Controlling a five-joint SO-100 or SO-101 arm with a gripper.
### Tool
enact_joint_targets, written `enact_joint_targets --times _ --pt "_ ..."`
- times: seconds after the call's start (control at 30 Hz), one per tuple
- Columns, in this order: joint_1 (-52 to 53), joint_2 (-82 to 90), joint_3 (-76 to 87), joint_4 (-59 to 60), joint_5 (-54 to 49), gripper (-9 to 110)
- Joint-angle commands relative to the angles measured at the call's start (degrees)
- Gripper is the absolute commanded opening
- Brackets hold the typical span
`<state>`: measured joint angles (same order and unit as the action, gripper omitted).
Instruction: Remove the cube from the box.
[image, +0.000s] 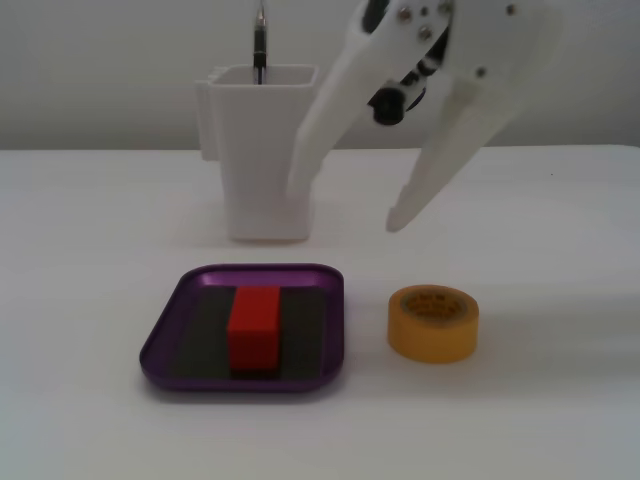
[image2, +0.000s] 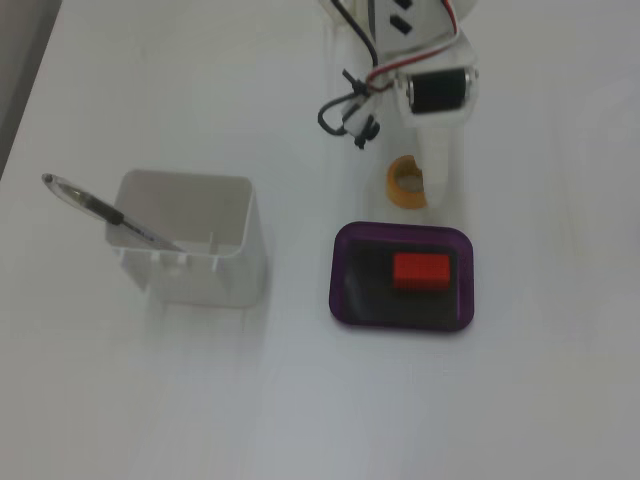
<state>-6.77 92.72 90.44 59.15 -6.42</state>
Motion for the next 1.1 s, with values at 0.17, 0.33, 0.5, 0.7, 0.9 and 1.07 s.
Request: enact_joint_targets --times 0.17,0.33,0.5,0.7,0.9,1.07 --pt "-0.6 -19.0 -20.2 0.3 -0.4 21" --pt "-0.6 -26.8 -26.8 0.4 -0.4 21" --pt "-0.5 -31.2 -30.1 0.4 -0.7 21" --pt "1.6 -33.4 -30.6 -0.4 -1.1 18" --pt "3.7 -34.8 -30.6 -0.5 -1.1 8" --pt "3.4 -34.1 -30.7 -0.4 -1.1 -1"
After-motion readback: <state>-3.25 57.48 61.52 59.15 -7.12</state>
